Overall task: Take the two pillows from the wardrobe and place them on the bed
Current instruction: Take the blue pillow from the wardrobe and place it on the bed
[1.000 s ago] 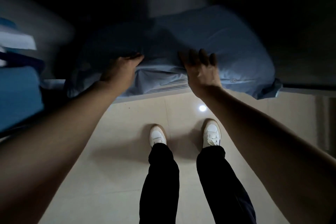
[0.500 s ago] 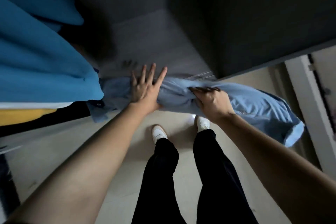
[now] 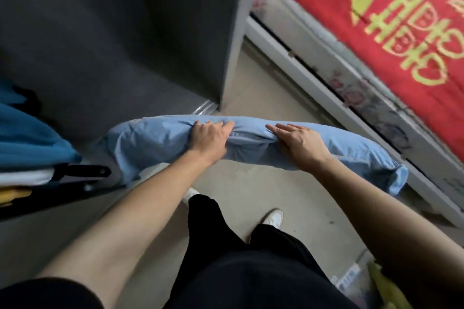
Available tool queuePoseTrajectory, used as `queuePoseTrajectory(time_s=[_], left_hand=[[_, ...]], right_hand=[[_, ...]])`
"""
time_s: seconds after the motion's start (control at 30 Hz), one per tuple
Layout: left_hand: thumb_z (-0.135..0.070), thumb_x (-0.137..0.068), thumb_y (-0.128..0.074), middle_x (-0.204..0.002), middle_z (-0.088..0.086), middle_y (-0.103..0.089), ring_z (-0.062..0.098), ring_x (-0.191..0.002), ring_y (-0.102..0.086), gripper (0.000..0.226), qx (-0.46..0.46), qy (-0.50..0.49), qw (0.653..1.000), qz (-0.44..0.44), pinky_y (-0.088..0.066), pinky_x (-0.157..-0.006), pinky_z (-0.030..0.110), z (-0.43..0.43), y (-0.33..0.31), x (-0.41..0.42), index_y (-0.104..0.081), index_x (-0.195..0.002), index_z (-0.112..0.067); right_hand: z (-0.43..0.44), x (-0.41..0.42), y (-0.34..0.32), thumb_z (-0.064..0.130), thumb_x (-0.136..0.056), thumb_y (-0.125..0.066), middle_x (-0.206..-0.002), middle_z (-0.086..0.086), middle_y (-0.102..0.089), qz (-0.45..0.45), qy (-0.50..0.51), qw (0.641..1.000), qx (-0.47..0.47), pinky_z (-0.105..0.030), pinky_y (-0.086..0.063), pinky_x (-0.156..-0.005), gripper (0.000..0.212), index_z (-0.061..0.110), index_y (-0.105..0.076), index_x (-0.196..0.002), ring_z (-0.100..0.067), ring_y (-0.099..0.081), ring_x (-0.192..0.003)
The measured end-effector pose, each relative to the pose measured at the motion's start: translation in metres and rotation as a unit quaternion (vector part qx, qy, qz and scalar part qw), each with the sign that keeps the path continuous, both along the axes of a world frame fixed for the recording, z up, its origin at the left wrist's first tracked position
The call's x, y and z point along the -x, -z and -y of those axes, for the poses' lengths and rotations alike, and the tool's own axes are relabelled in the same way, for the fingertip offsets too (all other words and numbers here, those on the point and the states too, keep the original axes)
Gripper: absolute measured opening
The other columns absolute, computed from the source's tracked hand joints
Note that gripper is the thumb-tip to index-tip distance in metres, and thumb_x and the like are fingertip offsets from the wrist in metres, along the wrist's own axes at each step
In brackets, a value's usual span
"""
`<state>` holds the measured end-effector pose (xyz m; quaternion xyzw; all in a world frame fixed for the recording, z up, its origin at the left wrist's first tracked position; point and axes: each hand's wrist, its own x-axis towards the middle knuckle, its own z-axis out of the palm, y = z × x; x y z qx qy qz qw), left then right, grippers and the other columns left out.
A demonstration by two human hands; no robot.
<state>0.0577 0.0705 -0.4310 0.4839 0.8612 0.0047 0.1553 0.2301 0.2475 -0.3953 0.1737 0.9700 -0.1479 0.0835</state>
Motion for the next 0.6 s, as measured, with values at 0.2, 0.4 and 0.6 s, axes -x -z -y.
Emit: queuePoseTrajectory(time_s=[0.2,0.4,0.6], left_hand=[[-0.016,-0.077,-0.058,-0.094,0.007,-0.074,0.034,-0.085,-0.067,0.034,-0.038,0.099,0.989,-0.099,-0.046,-0.081,0.039,-0.109,-0.102,-0.094,-0.065,-0.110,-0.024],[-0.019,-0.055,-0.076,-0.057,0.004,-0.068,0.030,-0.051,-0.064,0.027,-0.059,0.197,0.955,-0.213,-0.037,-0.046,0.025,-0.218,-0.201,-0.178,-0.071,-0.081,-0.024],[-0.025,-0.075,-0.060,-0.081,0.003,-0.073,0.032,-0.075,-0.069,0.028,-0.115,0.248,0.921,-0.279,-0.033,-0.054,0.029,-0.302,-0.273,-0.203,-0.065,-0.102,-0.029]], right_hand=[[-0.061,-0.124,-0.064,0.030,-0.082,-0.047,-0.129,-0.007,-0.065,-0.050,0.125,0.991,0.004,-0.044,-0.056,-0.081,0.055,0.021,-0.059,-0.135,-0.032,-0.066,-0.109],[-0.131,-0.215,-0.136,0.062,-0.076,-0.051,-0.156,-0.007,-0.033,0.016,0.231,0.972,0.043,-0.048,-0.028,-0.114,0.094,0.023,-0.019,-0.156,-0.028,-0.032,-0.141],[-0.197,-0.243,-0.187,0.048,-0.072,-0.071,-0.147,-0.001,-0.046,-0.064,0.286,0.953,-0.075,-0.047,-0.035,-0.107,0.095,0.029,-0.025,-0.153,-0.028,-0.046,-0.130]])
